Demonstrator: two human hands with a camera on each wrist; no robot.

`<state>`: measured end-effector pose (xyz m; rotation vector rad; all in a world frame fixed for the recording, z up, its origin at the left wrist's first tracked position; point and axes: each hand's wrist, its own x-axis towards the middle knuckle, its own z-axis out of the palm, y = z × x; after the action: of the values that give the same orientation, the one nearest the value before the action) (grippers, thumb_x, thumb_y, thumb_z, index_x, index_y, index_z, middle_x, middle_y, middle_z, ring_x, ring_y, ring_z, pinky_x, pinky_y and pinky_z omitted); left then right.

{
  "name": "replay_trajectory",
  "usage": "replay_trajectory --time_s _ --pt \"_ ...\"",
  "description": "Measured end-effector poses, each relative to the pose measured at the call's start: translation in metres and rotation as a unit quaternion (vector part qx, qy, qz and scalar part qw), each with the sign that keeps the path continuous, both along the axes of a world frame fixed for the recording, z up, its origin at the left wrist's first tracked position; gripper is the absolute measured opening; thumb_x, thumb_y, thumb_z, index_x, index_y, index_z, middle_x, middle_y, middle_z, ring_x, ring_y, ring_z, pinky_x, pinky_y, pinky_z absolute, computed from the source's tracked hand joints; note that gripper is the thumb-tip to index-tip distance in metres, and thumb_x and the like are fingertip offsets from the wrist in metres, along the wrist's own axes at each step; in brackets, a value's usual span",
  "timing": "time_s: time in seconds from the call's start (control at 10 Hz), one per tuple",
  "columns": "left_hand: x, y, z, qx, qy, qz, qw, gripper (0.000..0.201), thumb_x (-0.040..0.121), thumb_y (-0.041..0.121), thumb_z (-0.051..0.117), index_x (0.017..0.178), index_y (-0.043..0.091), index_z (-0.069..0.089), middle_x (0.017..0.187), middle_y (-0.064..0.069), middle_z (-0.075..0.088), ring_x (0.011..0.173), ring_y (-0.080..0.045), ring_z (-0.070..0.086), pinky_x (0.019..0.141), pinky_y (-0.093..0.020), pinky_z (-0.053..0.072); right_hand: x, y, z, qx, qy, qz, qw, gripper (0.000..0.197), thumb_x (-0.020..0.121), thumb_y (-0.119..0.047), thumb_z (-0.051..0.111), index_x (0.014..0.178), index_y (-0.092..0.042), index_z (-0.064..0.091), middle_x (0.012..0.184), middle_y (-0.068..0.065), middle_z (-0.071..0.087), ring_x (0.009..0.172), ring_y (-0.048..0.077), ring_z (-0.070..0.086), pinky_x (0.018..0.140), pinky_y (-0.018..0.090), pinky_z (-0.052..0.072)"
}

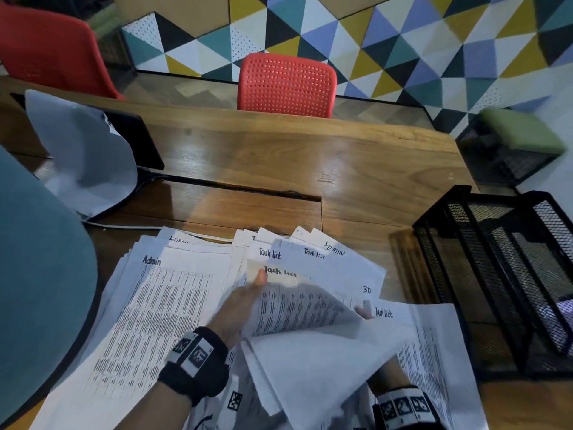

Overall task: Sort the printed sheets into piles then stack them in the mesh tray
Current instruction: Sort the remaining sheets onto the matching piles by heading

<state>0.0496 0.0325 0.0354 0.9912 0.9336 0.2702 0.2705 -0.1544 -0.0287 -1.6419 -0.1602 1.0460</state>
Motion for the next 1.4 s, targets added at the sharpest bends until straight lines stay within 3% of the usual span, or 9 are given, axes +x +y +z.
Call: replay_trajectory --time_s 0.1,0.2,0.3,0.5,0.6,0.7,1.1,1.3,1.4 --pt "0.000 -0.003 -0.007 -0.093 -0.106 -0.040 0.989 0.094 0.069 0.088 0.049 0.144 0.031 0.045 0.153 -0.003 0.041 0.141 -0.023 0.039 0.118 -0.060 0.022 -0.011 0.014 0.021 -0.026 0.055 0.030 0.998 0.024 0.094 0.015 0.039 0.112 0.008 0.054 0.092 -0.003 0.056 0.050 -0.010 0.062 0.051 0.009 0.051" --pt "0.001 -0.002 0.000 -0.187 -0.166 0.009 0.968 0.102 0.072 0.092 0.031 0.133 0.017 0.063 0.136 -0.023 0.059 0.129 -0.042 0.054 0.112 -0.061 0.034 -0.014 0.008 0.021 -0.007 -0.060 0.099 0.993 0.020 0.085 0.014 0.057 0.085 -0.005 0.065 0.085 0.007 0.072 0.078 0.002 0.071 0.073 0.020 0.053" --pt "0.004 0.001 -0.002 -0.104 -0.037 0.044 0.993 0.098 0.078 0.086 0.027 0.113 0.007 0.072 0.118 -0.024 0.069 0.110 -0.039 0.066 0.101 -0.051 0.047 -0.012 0.003 0.026 0.029 -0.064 0.044 0.997 0.016 0.082 0.003 0.063 0.097 0.005 0.064 0.093 0.019 0.073 0.092 0.034 0.067 0.074 0.034 0.056" --pt "-0.001 -0.011 -0.041 0.308 0.326 -0.035 0.893 0.048 0.079 0.054 0.072 0.103 0.015 0.058 0.103 -0.001 0.062 0.095 -0.016 0.061 0.086 -0.032 0.055 0.047 -0.036 0.065 0.014 -0.106 -0.135 0.985 0.026 0.090 0.005 0.052 0.098 -0.013 0.068 0.092 0.006 0.074 0.086 0.024 0.067 0.067 0.031 0.057" --pt "0.002 -0.024 -0.049 0.359 0.410 -0.087 0.834 0.074 0.070 0.069 0.071 0.117 0.015 0.053 0.117 -0.002 0.054 0.110 -0.018 0.053 0.097 -0.035 0.052 0.080 -0.069 0.085 -0.021 -0.158 -0.152 0.976 0.022 0.085 -0.014 0.068 0.107 -0.011 0.070 0.107 0.011 0.073 0.103 0.032 0.067 0.087 0.046 0.055" --pt "0.007 -0.027 -0.048 0.362 0.470 -0.036 0.804 0.093 0.068 0.064 0.075 0.134 0.007 0.041 0.134 -0.012 0.046 0.125 -0.027 0.045 0.103 -0.042 0.046 0.092 -0.091 0.105 -0.165 -0.287 -0.066 0.941 0.008 0.088 -0.003 0.064 0.095 -0.001 0.065 0.100 0.018 0.065 0.091 0.028 0.058 0.064 0.035 0.048" --pt "0.017 -0.013 -0.044 0.286 0.538 -0.031 0.793 0.114 0.057 0.056 0.088 0.138 0.001 0.030 0.133 -0.016 0.040 0.122 -0.028 0.044 0.096 -0.041 0.050 0.084 -0.073 0.047 -0.395 -0.396 0.007 0.829 0.038 0.084 -0.001 0.055 0.120 0.001 0.041 0.113 0.033 0.053 0.100 0.049 0.056 0.080 0.047 0.046" --pt "0.014 -0.012 -0.036 0.249 0.508 -0.043 0.823 0.083 0.075 0.042 0.082 0.134 0.003 0.040 0.119 -0.013 0.063 0.107 -0.029 0.063 0.093 -0.037 0.054 0.066 -0.073 0.031 -0.317 -0.533 0.066 0.782 0.072 0.075 -0.014 0.070 0.137 -0.002 0.036 0.136 0.025 0.038 0.118 0.045 0.047 0.097 0.056 0.046" --pt "0.017 -0.025 -0.020 0.335 0.430 0.013 0.839 0.019 0.093 0.026 0.066 0.103 0.012 0.058 0.083 0.001 0.064 0.073 -0.018 0.059 0.069 -0.031 0.053 0.050 -0.060 0.040 -0.210 -0.513 0.063 0.830 0.065 0.081 -0.015 0.069 0.137 -0.001 0.040 0.132 0.021 0.046 0.121 0.038 0.047 0.102 0.049 0.044"
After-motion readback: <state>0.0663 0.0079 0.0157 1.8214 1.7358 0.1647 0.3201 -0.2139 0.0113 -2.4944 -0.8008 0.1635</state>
